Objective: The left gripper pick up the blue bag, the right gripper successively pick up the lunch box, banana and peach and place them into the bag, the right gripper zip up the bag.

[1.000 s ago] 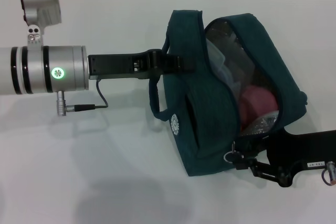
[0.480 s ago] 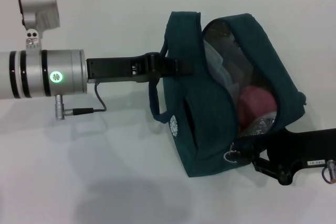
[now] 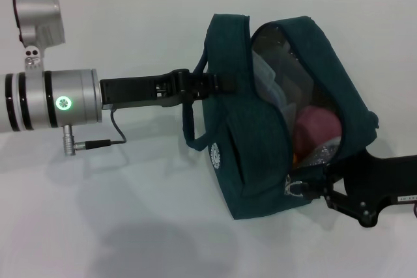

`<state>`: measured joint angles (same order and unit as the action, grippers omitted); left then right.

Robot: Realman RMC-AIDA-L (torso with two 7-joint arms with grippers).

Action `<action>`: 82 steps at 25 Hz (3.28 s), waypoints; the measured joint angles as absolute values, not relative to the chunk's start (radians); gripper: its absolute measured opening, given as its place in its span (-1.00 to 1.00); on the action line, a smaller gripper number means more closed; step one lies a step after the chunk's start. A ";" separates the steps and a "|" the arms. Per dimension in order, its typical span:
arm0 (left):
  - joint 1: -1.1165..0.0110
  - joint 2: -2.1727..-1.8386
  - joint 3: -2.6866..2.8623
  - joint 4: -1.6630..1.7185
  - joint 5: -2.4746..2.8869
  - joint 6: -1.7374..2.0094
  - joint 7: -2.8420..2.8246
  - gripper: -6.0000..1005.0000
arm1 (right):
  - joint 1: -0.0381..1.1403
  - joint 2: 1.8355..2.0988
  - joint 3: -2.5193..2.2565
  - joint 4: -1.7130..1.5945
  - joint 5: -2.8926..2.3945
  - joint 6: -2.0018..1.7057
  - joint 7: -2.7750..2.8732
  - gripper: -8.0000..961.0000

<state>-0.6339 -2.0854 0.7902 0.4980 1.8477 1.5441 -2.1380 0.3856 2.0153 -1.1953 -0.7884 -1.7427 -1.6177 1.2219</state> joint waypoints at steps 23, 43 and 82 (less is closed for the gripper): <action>-0.518 -2.083 0.790 0.481 1.627 1.540 -1.917 0.51 | 0.328 2.011 -1.153 -1.003 -1.607 -1.698 1.283 -0.98; -0.427 -2.083 0.790 0.481 1.578 1.552 -1.814 0.49 | 0.420 1.990 -1.039 -1.149 -1.639 -1.697 1.515 -0.98; -0.497 -2.094 0.825 0.360 1.603 1.682 -1.620 0.48 | 0.705 1.958 -1.023 -0.963 -1.759 -1.691 1.778 -0.98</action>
<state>-0.4973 -2.0937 0.8245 0.3599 1.6028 1.6824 -1.6199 0.7052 1.9581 -1.0230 -0.9629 -1.7590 -1.6915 1.7784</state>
